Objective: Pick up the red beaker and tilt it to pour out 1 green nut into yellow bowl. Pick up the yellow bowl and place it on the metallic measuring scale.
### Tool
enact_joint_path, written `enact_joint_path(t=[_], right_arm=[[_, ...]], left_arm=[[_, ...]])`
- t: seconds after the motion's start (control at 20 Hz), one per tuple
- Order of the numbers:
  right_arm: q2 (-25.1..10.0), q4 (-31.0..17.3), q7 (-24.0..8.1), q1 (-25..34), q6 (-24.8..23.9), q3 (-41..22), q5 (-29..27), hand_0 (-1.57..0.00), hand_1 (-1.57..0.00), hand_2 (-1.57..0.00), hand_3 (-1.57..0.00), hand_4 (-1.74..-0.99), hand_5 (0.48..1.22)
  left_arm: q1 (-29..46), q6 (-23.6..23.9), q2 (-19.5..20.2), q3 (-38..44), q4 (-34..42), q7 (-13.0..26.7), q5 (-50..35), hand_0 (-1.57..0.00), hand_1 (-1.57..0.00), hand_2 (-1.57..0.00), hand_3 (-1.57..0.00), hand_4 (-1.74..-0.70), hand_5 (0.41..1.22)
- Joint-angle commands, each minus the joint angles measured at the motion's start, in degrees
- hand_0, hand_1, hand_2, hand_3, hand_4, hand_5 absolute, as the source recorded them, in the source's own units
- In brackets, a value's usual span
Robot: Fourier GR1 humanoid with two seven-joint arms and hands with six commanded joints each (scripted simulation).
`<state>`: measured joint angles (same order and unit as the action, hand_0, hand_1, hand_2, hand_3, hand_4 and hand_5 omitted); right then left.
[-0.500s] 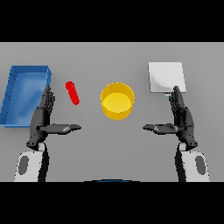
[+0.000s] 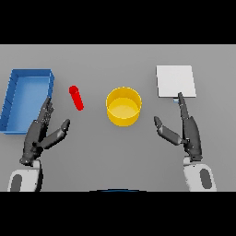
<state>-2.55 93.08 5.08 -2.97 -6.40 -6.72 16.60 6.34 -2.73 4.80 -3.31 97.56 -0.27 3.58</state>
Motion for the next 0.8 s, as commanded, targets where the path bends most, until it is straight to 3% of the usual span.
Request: enact_joint_path(t=[0.0, 0.25, 0.35, 0.45, 0.75], right_arm=[[0.3, 0.8, -1.0, -0.4, -0.2, -0.7, 1.0, 0.0, 0.0, 0.0, 0.0, -1.159, 0.59], [0.4, 2.6, -1.9, -1.3, 0.7, -0.9, 0.0, 0.0, 0.0, 0.0, 0.0, -1.199, 0.603], [0.4, 3.1, -1.0, -1.6, 2.0, -0.7, -1.7, 0.0, 0.0, 0.0, 0.0, -1.224, 0.611], [0.0, 3.1, -2.3, -0.8, 1.7, -0.9, -0.6, 0.0, 0.0, 0.0, 0.0, -1.236, 0.623], [0.0, 3.7, 0.0, -2.1, 2.8, -0.7, -2.4, 0.0, 0.0, 0.0, 0.0, -1.28, 0.634]], left_arm=[[0.4, -0.1, 0.4, -0.2, 1.2, 0.9, 0.1, 0.0, 0.0, 0.0, 0.0, -1.16, 0.599], [0.0, 0.0, 0.7, -1.6, 1.0, 2.9, 2.3, 0.0, 0.0, 0.0, 0.0, -1.16, 0.602], [-2.3, 0.4, 0.0, -2.0, -2.8, 2.2, 3.7, 0.0, 0.0, 0.0, 0.0, -1.17, 0.605], [-5.3, 0.9, -0.2, -1.4, -6.7, 0.7, 4.3, 0.0, 0.0, 0.0, 0.0, -1.21, 0.615], [-14.1, 2.6, -1.0, -0.1, -18.5, -1.3, 6.4, 0.0, 0.0, 0.0, 0.0, -1.25, 0.65]])
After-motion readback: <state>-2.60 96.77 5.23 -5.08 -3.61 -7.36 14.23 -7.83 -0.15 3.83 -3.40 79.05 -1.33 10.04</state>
